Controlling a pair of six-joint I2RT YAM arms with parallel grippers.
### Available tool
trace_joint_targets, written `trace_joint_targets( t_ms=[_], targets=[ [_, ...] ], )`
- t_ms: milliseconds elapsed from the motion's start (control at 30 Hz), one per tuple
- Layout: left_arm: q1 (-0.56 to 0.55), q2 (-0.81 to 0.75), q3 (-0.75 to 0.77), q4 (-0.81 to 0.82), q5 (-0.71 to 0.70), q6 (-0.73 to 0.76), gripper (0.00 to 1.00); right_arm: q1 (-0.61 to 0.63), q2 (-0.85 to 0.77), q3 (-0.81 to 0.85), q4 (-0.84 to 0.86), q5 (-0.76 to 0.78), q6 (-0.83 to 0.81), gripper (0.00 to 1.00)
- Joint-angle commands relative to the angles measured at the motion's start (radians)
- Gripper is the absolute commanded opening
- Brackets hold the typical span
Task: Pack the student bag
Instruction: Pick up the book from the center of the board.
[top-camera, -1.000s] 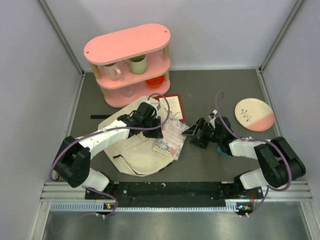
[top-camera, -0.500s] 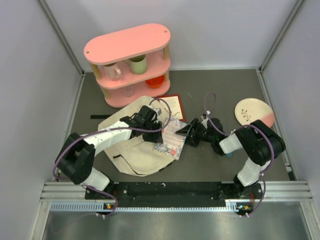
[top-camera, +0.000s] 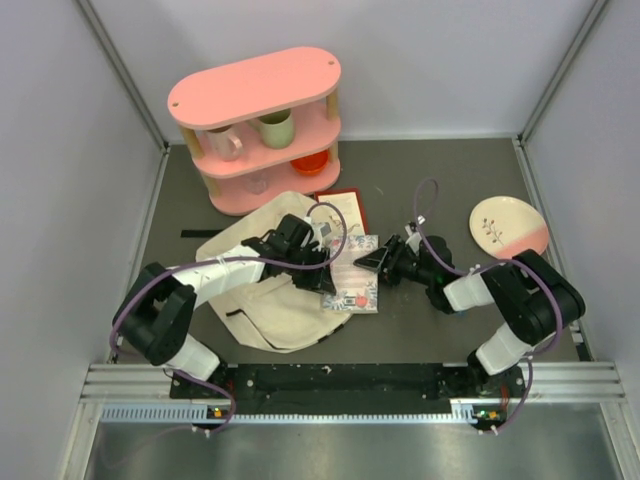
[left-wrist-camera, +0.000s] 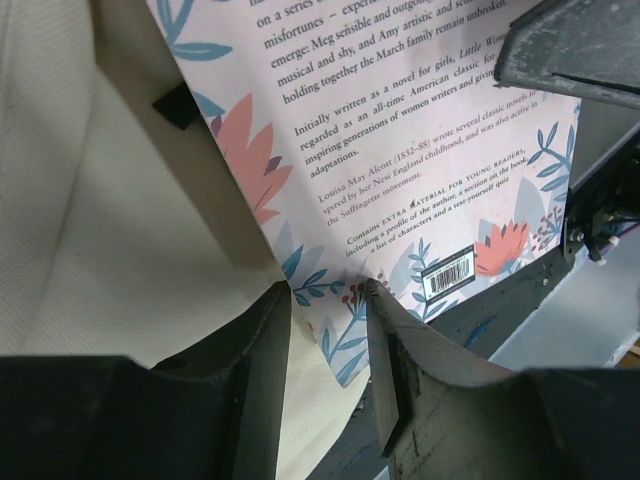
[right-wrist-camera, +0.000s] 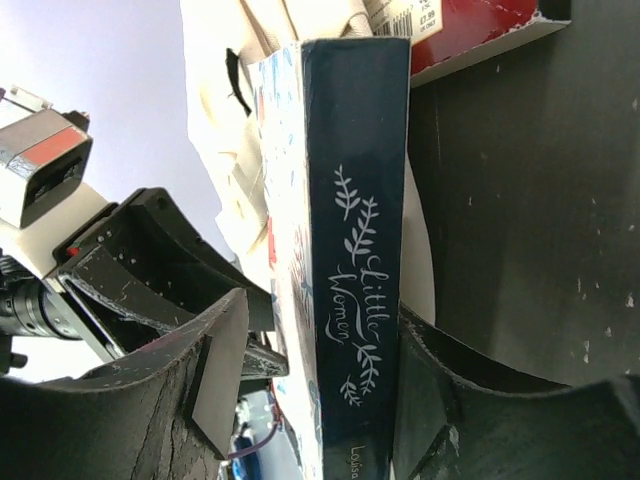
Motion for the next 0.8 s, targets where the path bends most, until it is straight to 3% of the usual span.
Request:
trace_joint_targets(
  t_ms=[0,100,133,233,333,367,500,767],
  targets=[
    [-0.009,-0.002,-0.002,0.124,0.092,-0.006,0.4,0.018,-0.07,0.041,0.036,-0.022,-0.044,0.49],
    [-0.01,-0.016,-0.005,0.138,0.099,-0.009,0.4,0.017,-0.105,0.044,-0.027,-0.011,-0.081,0.3],
    [-0.01,-0.022,-0.008,0.145,0.104,-0.006,0.4,0.017,-0.116,0.046,-0.055,-0.008,-0.087,0.19],
    [-0.01,-0.061,-0.013,0.15,0.065,-0.009,0.43,0.017,-0.181,0.058,-0.125,0.008,-0.13,0.05],
    [-0.009,-0.134,-0.024,0.141,-0.044,-0.021,0.54,0.018,-0.294,0.078,-0.277,0.046,-0.199,0.06],
    [-0.009,-0.157,-0.033,0.138,-0.077,-0.027,0.64,0.017,-0.332,0.087,-0.359,0.058,-0.227,0.06],
    [-0.001,-0.28,-0.048,0.153,-0.175,-0.049,0.83,0.017,-0.525,0.083,-0.47,0.095,-0.252,0.07],
    [0.007,-0.305,-0.022,0.26,-0.131,-0.087,0.9,0.015,-0.65,0.084,-0.512,0.043,-0.229,0.11]
  ],
)
